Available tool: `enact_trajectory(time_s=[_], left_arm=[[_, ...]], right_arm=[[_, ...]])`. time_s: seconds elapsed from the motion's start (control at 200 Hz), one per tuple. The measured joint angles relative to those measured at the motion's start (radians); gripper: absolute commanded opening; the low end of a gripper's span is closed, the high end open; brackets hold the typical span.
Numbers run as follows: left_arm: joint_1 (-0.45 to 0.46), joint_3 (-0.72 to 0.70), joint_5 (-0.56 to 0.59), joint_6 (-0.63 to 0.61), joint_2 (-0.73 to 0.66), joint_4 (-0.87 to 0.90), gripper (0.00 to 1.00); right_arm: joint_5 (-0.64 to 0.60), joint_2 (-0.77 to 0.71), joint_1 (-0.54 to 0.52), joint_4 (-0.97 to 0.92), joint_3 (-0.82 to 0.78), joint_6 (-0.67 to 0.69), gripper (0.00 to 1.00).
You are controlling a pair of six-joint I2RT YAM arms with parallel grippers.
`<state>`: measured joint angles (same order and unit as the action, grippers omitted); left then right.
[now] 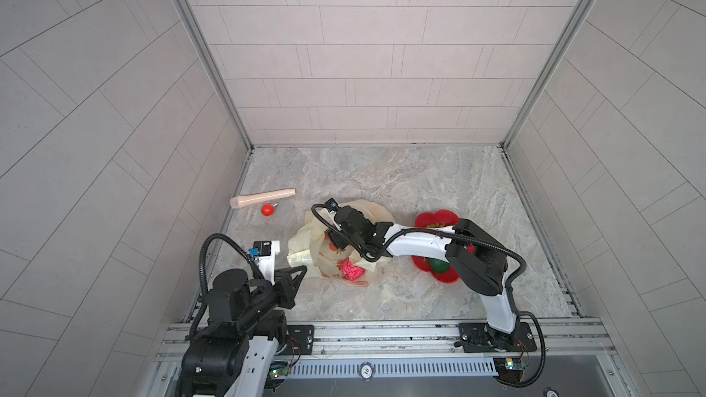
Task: Take fruits out of the plastic bag
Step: Take out the fake fruit from the plastic bag.
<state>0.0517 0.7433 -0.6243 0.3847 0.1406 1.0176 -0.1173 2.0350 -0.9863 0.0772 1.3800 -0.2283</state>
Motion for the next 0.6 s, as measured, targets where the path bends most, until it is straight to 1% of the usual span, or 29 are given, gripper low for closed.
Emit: enact_trajectory(time_s=[0.195,0.415,0.6], left_arm=[[-0.001,0.000,0.000,0.000,0.000,0.000,0.04],[-0.004,0.000,0.000,0.000,0.000,0.000,0.04],[-0.006,0.000,0.000,0.000,0.000,0.000,0.04]], right_arm=[[-0.026,-0.002,0.013,-0.031,-0.051,0.000,0.70],[-0.006,-0.016,0.017,-0.056,-0.117,0.000,0.71],[0.019,-0.036,0.017,-0.056,-0.140,-0.011,0.62]])
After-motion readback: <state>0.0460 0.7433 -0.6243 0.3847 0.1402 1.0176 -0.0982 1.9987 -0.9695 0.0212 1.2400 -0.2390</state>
